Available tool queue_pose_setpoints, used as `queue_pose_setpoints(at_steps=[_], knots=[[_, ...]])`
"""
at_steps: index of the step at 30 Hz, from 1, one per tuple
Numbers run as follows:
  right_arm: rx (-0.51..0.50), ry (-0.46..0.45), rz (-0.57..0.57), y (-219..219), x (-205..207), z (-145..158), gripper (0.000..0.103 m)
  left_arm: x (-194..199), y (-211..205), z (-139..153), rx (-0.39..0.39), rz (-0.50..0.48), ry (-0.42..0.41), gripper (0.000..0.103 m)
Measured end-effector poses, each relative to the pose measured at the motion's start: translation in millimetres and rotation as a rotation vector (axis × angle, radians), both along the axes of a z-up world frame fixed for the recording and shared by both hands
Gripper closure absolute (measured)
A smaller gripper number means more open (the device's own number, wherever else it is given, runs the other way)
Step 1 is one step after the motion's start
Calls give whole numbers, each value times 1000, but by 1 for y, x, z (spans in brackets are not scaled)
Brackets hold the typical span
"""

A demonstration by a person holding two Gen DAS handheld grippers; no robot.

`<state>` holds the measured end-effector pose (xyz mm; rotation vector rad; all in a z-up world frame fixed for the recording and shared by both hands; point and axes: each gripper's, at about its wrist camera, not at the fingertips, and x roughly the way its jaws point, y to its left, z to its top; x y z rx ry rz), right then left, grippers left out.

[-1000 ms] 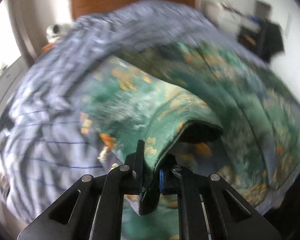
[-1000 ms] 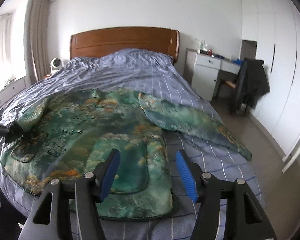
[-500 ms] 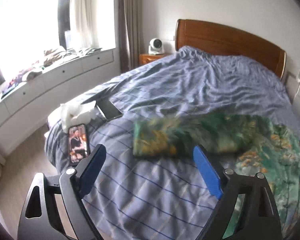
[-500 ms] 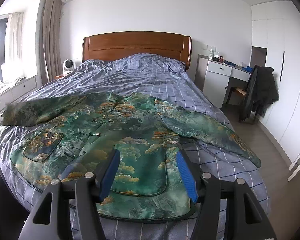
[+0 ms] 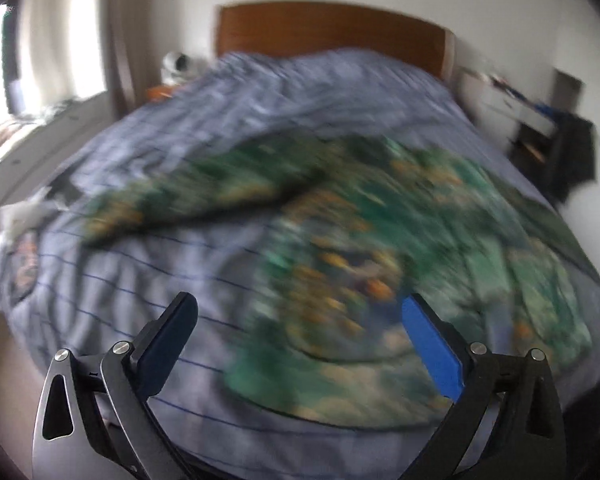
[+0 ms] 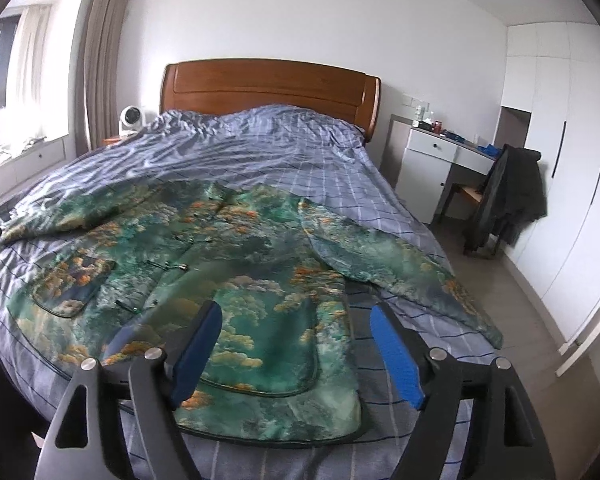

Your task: Fold large clothes

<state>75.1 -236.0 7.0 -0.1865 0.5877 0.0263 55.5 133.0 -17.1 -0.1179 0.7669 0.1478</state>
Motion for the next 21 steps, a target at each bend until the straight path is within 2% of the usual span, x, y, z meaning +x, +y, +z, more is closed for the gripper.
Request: queue_pose_setpoints(at_steps=[2, 6, 12, 16, 19, 21], knots=[[2, -2, -6, -2, -1, 1, 23, 2, -20, -2, 35, -46, 21, 1], [13, 7, -12, -8, -5, 1, 22, -5, -53, 3, 145, -104, -3, 1], [29, 37, 14, -10, -5, -2, 22, -5, -52, 6, 74, -117, -16, 1], [32, 17, 37, -7, -10, 0, 22, -4, -45, 6, 12, -110, -22, 1], [23, -8, 33, -7, -12, 4, 21, -7, -45, 3, 21, -114, -36, 1], [18, -38, 30, -8, -14, 8, 16, -11, -48, 0, 43, -111, -46, 1]])
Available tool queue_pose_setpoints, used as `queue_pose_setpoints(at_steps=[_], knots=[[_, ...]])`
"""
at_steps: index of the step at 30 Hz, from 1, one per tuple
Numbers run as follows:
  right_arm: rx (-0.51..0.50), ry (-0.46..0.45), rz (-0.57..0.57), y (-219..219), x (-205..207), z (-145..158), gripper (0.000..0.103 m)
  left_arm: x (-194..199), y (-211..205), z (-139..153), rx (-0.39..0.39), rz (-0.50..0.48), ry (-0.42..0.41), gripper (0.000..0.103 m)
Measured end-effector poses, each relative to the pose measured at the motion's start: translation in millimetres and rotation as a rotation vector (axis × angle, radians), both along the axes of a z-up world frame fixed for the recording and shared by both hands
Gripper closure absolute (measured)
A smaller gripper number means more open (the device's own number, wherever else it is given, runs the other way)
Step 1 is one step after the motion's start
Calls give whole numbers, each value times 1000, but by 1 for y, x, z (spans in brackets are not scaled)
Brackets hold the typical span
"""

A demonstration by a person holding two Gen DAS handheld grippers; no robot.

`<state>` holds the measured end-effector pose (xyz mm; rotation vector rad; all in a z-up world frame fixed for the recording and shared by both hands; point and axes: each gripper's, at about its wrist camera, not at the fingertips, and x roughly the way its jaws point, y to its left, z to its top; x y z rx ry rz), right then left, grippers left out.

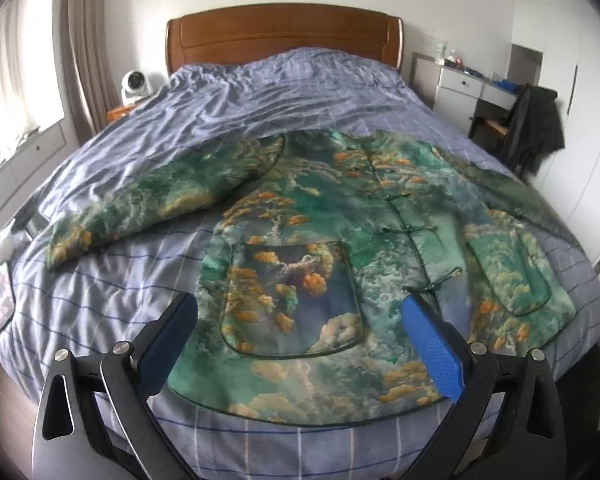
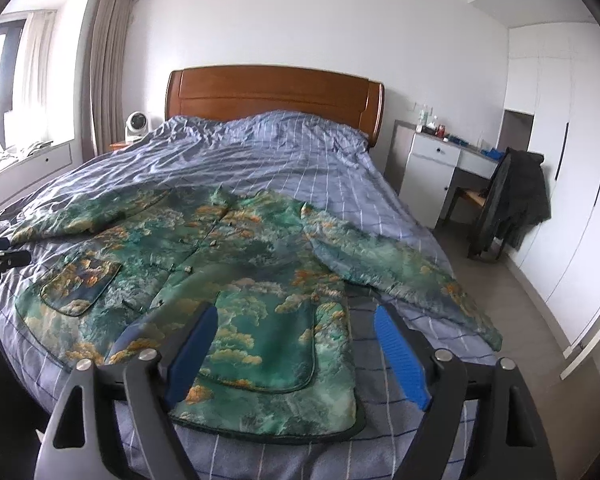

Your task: Fold large clothes

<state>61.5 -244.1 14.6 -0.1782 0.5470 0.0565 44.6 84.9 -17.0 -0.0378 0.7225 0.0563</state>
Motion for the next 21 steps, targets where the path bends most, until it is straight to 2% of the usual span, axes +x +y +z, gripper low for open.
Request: queue_pose_setpoints(at_steps=[2, 4, 6, 7, 9, 11, 14, 17, 21], knots=[[5, -30, -3, -3, -2, 4, 15, -3, -3, -1, 0, -2, 6, 1], [8, -49, 1, -5, -2, 7, 15, -1, -8, -3, -7, -35, 56, 2], [14, -48, 15, -7, 0, 9, 7, 1, -11, -3, -25, -56, 77, 2], [18, -38, 22, -8, 1, 8, 0, 1, -12, -1, -37, -51, 72, 1], [29, -13, 35, -8, 3, 6, 0, 1, -15, 7, -36, -42, 54, 1], [34, 24, 34, -8, 6, 2, 0, 2, -19, 15, 1, -27, 30, 1], [16, 124, -22, -6, 17, -4, 0, 5, -28, 30, 49, -16, -18, 1], [-17, 201, -80, -4, 28, -4, 0, 7, -31, 37, 11, -36, -45, 1], [-59, 198, -119, -3, 30, 3, 0, 16, -37, 43, -36, -37, -49, 1]])
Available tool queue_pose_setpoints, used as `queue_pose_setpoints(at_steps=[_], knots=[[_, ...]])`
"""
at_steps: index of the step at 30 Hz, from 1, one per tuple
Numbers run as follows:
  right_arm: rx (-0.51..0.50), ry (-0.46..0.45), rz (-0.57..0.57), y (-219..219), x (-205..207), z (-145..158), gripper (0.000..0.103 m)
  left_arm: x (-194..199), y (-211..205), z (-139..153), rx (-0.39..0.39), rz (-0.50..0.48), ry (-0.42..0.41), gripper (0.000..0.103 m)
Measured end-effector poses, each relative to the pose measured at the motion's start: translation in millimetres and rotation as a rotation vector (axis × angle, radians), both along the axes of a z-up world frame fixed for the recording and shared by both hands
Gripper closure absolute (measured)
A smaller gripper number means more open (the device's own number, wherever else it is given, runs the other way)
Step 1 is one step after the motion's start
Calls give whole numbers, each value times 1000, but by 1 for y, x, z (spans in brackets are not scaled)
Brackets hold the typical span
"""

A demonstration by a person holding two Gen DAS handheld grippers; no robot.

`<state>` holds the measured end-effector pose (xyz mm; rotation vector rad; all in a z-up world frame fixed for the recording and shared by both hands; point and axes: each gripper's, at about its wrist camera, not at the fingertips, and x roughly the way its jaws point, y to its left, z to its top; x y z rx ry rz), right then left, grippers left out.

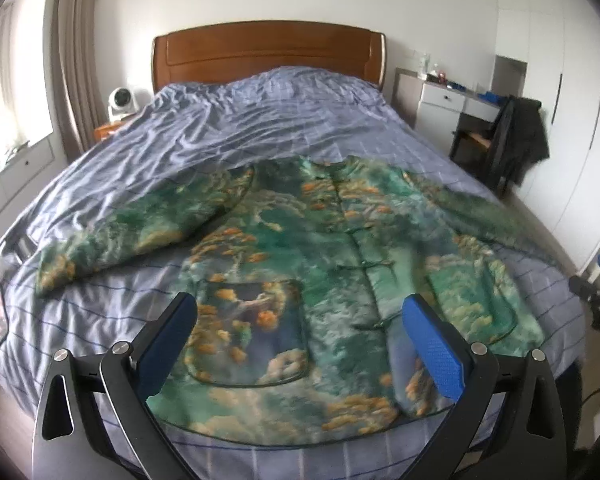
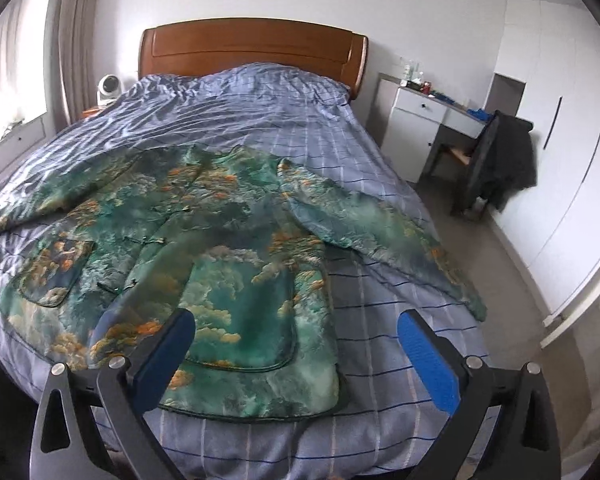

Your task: Fold large clothes

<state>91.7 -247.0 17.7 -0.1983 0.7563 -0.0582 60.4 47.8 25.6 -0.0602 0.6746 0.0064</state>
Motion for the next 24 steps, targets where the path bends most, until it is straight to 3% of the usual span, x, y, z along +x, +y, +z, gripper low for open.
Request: queue_pose_setpoints(at_steps=[8, 24], knots=[[-89, 20, -72, -11, 11, -6, 0, 1, -14, -10, 47, 33, 20, 1], [-144, 41, -118, -21, 16, -14, 0, 3, -18, -20, 75, 51, 53, 1]])
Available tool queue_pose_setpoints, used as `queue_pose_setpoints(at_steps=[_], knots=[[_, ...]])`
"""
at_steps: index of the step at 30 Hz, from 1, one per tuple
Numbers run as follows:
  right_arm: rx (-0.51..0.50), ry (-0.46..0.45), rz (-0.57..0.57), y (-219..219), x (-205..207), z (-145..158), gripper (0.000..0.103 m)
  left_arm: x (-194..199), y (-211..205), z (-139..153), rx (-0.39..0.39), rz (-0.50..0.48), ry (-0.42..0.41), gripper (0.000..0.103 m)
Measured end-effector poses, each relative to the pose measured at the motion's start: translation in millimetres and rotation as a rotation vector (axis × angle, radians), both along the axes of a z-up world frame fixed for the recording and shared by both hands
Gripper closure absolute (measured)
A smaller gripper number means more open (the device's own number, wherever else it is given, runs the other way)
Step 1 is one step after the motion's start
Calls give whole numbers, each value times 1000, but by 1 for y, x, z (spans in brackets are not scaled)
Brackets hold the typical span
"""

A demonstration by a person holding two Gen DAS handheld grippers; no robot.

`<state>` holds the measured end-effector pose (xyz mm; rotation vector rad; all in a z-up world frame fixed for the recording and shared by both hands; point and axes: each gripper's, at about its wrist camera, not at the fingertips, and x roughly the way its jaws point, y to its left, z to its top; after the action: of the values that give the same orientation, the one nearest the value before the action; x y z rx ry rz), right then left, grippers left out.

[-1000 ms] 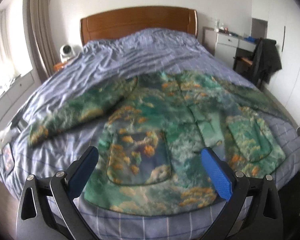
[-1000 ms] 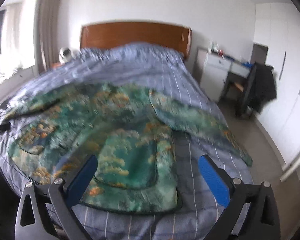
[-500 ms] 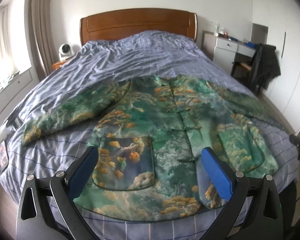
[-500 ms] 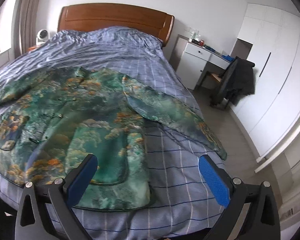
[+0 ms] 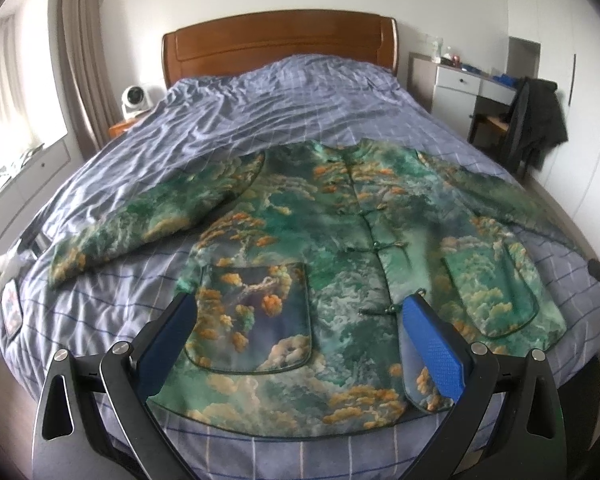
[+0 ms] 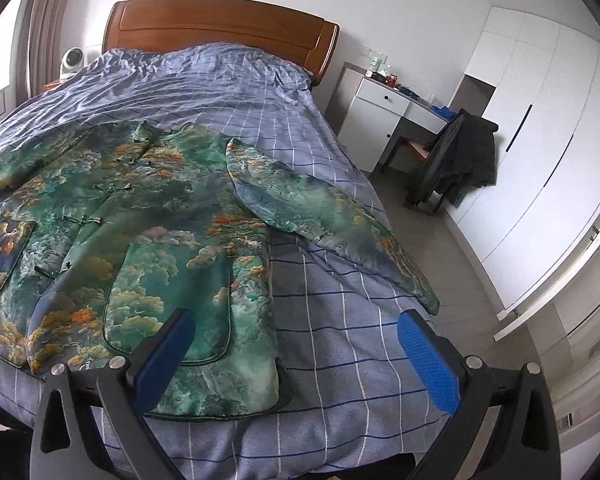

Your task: Fold large clothes

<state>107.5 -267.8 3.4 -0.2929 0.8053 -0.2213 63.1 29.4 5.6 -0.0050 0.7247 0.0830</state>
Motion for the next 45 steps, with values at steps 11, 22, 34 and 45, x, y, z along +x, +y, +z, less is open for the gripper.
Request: queue_pose_setpoints(at_steps=[11, 22, 34, 45], knots=[[-64, 12, -29, -6, 2, 0, 0, 1, 3, -11, 25, 25, 43, 1], [-116, 9, -30, -5, 2, 0, 0, 0, 2, -18, 47, 34, 73, 1], [-152, 15, -28, -5, 3, -2, 0, -1, 3, -23, 60, 43, 89, 1], [-176, 24, -36, -7, 5, -6, 0, 0, 4, -26, 62, 45, 97, 1]])
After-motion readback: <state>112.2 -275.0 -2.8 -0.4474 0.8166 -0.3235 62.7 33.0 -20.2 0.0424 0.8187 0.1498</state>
